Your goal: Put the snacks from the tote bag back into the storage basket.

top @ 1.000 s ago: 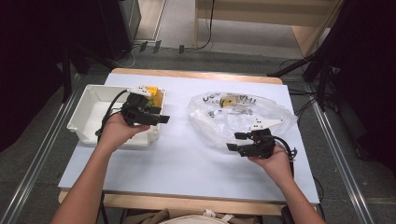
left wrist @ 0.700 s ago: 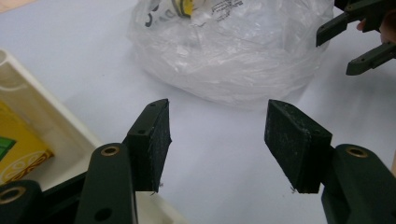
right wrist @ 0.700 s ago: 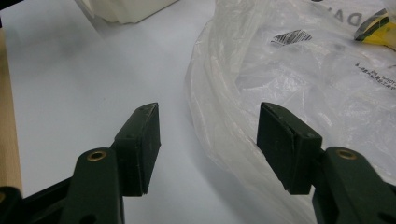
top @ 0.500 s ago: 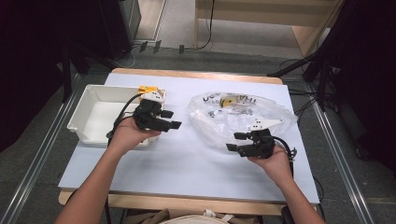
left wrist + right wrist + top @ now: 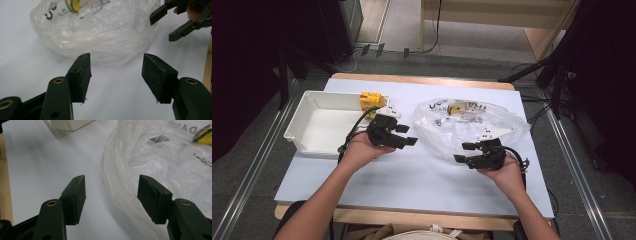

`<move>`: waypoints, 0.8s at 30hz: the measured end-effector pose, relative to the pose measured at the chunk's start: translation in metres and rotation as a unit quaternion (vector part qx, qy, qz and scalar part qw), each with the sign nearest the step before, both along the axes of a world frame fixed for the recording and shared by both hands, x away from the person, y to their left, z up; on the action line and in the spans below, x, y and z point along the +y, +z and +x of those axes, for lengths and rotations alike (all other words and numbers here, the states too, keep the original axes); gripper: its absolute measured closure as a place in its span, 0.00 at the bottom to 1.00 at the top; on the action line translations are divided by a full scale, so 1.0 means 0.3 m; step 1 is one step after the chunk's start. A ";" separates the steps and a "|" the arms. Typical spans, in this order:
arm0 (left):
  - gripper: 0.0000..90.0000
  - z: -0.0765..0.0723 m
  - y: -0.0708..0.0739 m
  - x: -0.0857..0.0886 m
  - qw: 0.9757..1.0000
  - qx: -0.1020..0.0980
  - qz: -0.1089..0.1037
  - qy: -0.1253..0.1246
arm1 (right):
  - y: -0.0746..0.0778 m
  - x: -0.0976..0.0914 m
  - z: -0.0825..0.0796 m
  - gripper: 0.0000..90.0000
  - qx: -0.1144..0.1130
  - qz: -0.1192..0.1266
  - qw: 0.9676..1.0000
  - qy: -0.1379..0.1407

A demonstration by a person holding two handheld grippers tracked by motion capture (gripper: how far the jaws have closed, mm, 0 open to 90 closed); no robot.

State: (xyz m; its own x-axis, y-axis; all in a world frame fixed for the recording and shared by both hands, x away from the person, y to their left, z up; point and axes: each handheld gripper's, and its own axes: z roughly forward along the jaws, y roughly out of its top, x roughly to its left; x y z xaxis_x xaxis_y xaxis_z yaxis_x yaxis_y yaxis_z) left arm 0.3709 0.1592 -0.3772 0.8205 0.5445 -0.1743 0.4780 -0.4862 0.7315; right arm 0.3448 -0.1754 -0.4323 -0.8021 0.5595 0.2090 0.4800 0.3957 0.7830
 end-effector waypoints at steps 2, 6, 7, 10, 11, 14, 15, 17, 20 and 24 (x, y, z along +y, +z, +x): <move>0.45 -0.003 -0.007 -0.012 1.000 0.001 0.007 -0.007 | 0.000 0.000 0.000 0.46 0.000 -0.001 1.000 0.000; 0.45 -0.013 -0.022 -0.035 1.000 0.003 0.013 -0.015 | 0.000 0.001 -0.001 0.46 0.001 -0.002 1.000 0.001; 0.45 -0.014 -0.026 -0.041 1.000 0.003 0.016 -0.019 | 0.000 0.001 -0.001 0.46 0.001 -0.002 1.000 0.001; 0.45 -0.019 -0.034 -0.050 1.000 0.002 0.019 -0.024 | -0.001 0.002 -0.001 0.46 0.003 -0.002 1.000 0.001; 0.45 -0.021 -0.036 -0.054 0.999 0.000 0.021 -0.024 | -0.001 0.001 -0.001 0.46 0.003 -0.002 1.000 0.001; 0.45 -0.025 -0.044 -0.061 1.000 0.000 0.014 -0.022 | -0.001 0.002 -0.001 0.46 0.003 -0.002 1.000 0.001; 0.45 -0.027 -0.048 -0.064 1.000 -0.001 0.015 -0.024 | -0.002 0.002 0.000 0.46 0.003 -0.003 1.000 0.002; 0.45 -0.031 -0.054 -0.071 0.999 -0.003 0.023 -0.028 | -0.003 0.002 0.000 0.46 0.004 -0.005 1.000 0.002; 0.45 -0.033 -0.063 -0.082 0.999 0.001 0.022 -0.031 | -0.003 0.004 -0.001 0.46 0.005 -0.005 1.000 0.003; 0.45 -0.039 -0.075 -0.094 0.999 0.002 0.027 -0.040 | -0.004 0.005 -0.001 0.46 0.005 -0.006 1.000 0.004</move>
State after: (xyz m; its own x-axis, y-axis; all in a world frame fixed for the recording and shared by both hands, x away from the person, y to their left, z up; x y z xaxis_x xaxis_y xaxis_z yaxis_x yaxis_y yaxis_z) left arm 0.3593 0.1309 -0.3996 0.8609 0.4863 -0.1494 0.4388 -0.5612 0.7018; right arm 0.3446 -0.1740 -0.4335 -0.8048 0.5548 0.2111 0.4848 0.4091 0.7731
